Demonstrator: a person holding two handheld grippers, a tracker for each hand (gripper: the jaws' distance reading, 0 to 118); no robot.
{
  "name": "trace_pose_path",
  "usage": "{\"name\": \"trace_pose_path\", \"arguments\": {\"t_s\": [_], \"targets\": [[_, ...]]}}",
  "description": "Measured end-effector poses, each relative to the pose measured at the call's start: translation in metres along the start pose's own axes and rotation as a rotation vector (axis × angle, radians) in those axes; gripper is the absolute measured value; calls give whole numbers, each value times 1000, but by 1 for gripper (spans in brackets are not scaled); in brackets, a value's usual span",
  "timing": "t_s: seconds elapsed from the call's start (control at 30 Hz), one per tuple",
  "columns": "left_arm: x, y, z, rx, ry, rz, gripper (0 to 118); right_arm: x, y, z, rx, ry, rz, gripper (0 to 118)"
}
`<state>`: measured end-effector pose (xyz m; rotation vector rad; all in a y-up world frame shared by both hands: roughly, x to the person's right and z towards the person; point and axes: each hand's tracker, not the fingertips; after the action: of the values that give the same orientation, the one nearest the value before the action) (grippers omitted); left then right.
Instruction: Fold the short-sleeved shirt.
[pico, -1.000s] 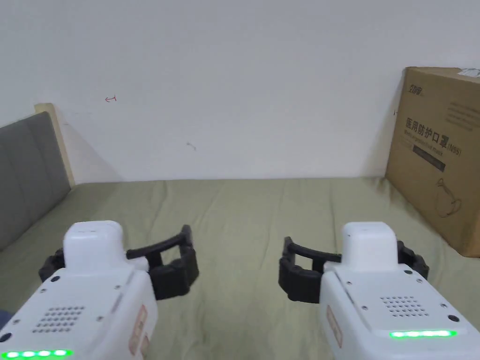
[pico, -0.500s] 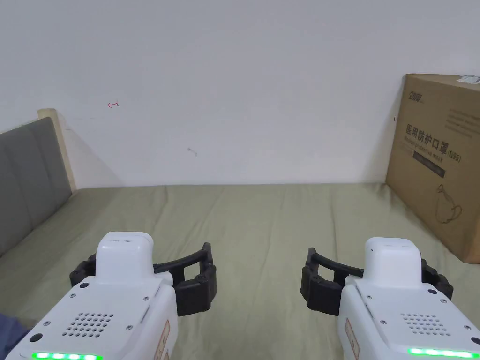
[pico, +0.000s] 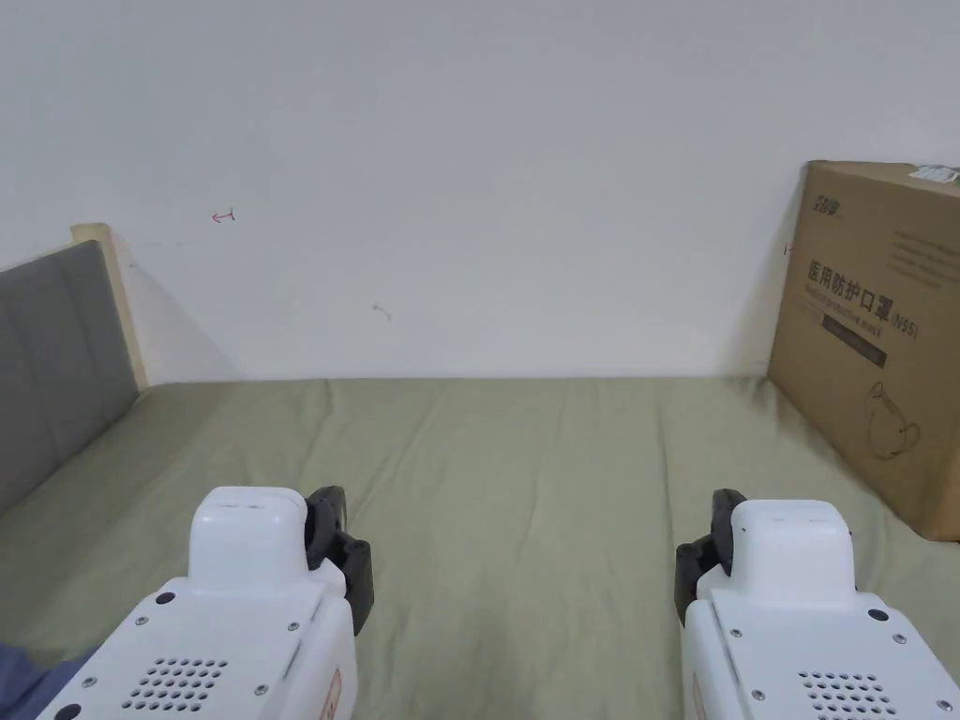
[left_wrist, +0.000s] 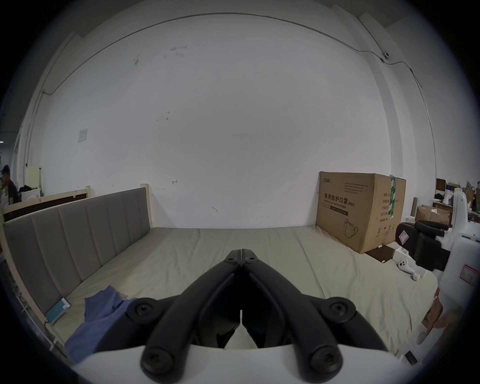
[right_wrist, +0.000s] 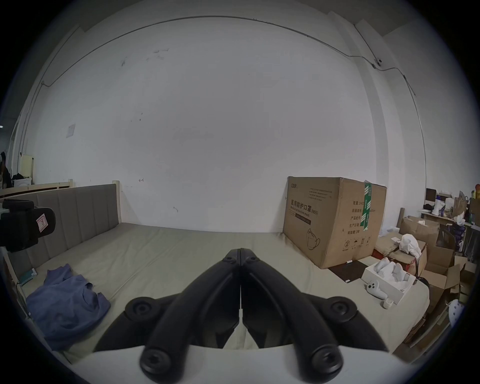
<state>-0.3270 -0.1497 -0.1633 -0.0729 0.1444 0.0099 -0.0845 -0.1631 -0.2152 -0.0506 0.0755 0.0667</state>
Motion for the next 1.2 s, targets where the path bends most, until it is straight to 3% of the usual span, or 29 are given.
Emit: {"name": "trace_pose_path", "arguments": {"t_s": [0.17,0.37,0.67,0.87,1.2], "targets": [[-3,5,0,7,5,11,0,0,3,0,-1,10,-3,0],[-28,11,15,15,85,26,0,-19,10,0,1,113,-7,0],[-107,12,73,-1,373,52,0,-106,10,-3,-42,439,-26,0],[-141,10,102,-20,496,56,0,-164,11,15,-69,589,-1,0],[-167,-26,70,-183,489,101,0,-188,4,18,-106,622,18,0]]}}
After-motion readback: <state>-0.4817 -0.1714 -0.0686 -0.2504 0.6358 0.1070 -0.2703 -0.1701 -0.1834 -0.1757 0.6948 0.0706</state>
